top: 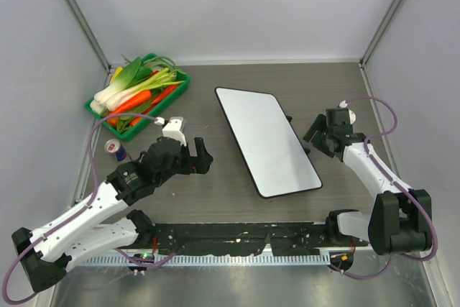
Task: Write a sentence on the whiteboard
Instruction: Move the whiteboard stand to the center of the board.
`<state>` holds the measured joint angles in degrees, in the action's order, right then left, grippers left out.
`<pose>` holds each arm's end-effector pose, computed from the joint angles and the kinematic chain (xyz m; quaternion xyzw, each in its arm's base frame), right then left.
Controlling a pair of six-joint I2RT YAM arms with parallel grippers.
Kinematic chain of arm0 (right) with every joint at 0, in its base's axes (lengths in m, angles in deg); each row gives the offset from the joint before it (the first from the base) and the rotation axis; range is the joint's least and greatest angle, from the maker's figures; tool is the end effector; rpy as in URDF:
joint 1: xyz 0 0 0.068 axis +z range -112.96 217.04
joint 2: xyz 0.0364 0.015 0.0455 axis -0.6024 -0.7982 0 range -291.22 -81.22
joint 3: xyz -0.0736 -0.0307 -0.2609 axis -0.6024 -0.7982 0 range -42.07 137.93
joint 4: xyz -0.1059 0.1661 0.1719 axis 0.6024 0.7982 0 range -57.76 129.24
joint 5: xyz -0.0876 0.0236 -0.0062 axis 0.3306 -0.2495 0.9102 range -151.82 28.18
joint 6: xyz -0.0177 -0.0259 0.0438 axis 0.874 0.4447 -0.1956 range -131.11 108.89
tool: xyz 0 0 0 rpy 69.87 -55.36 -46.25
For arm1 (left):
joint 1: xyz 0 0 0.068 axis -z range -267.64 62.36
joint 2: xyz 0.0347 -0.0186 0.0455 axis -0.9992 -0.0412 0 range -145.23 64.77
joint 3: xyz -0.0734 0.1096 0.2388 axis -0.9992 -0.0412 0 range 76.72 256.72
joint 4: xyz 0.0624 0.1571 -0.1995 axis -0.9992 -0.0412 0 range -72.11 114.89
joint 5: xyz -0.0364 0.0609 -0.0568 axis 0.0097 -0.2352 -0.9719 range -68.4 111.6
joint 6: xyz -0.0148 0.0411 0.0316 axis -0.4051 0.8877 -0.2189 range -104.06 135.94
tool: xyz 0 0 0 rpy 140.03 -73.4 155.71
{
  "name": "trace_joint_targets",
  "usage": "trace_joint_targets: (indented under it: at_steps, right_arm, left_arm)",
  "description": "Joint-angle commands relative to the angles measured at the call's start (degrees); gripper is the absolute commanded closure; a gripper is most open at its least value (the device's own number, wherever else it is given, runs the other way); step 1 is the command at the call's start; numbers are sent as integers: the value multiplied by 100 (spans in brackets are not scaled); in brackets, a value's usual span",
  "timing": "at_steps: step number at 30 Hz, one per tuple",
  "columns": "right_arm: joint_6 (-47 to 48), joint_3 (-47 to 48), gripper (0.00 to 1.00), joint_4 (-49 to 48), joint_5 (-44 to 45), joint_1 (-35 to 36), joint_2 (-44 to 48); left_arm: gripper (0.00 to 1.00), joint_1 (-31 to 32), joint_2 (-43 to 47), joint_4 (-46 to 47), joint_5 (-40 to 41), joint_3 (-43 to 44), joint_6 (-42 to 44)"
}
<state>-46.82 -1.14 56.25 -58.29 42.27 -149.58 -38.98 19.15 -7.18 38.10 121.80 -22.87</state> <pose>0.2352 0.0192 0.2136 0.2578 0.9076 0.0881 0.3194 0.1212 -0.1224 0.3016 0.0059 0.8708 -0.2376 0.4303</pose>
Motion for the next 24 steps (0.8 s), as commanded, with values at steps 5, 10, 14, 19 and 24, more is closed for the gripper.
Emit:
trace_joint_targets:
  at_steps: [5, 10, 14, 19, 24]
  right_arm:
    - [450, 442, 75, -678, -229, -778, -1082]
    - [582, 285, 98, -836, -677, -814, -1575]
    - [582, 65, 99, -1021, -731, -814, -1645]
    - [582, -50, 99, -1162, -898, -805, -1795]
    - [512, -181, 99, -1249, -1275, -796, -1865]
  left_arm:
    - [0, -15, -25, -97, 152, 124, 31]
    - [1, -59, 27, -203, 267, 168, 57]
    - [0, -94, 28, -220, 311, 203, 84]
    - [0, -120, -60, -255, 320, 308, 145]
    - [0, -147, -104, -351, 451, 422, 163]
